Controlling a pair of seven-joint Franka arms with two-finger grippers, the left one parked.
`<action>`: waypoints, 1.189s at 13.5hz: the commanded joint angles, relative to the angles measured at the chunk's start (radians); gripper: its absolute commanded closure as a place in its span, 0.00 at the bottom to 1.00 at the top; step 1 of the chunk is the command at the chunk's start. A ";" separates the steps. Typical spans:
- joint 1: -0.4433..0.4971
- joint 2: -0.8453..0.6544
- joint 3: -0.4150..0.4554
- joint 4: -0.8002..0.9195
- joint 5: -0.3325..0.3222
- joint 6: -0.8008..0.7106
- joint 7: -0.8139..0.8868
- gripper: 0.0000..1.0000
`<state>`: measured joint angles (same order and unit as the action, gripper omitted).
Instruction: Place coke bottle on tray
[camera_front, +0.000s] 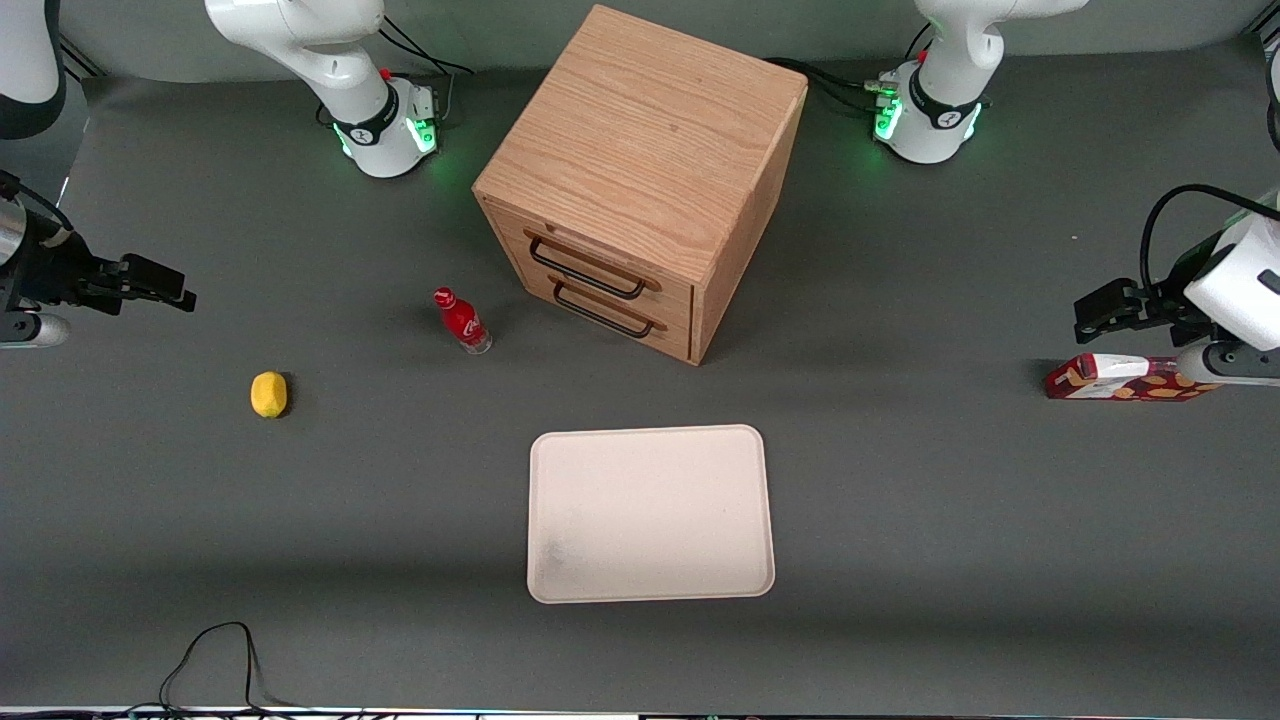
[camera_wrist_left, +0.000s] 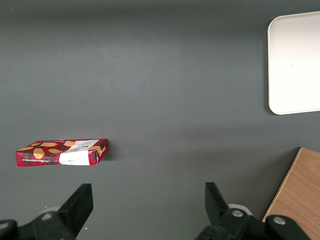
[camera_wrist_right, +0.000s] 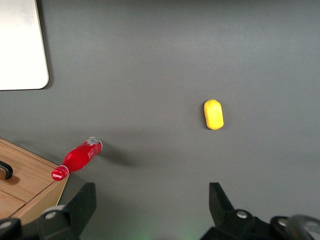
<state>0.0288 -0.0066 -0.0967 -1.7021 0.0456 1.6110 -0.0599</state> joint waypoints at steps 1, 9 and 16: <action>-0.012 0.046 0.020 0.073 -0.003 -0.032 -0.011 0.00; 0.005 0.056 0.031 0.087 0.003 -0.086 0.014 0.00; 0.230 0.042 0.063 0.067 0.023 -0.089 0.401 0.00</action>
<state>0.2036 0.0351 -0.0265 -1.6475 0.0505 1.5446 0.2344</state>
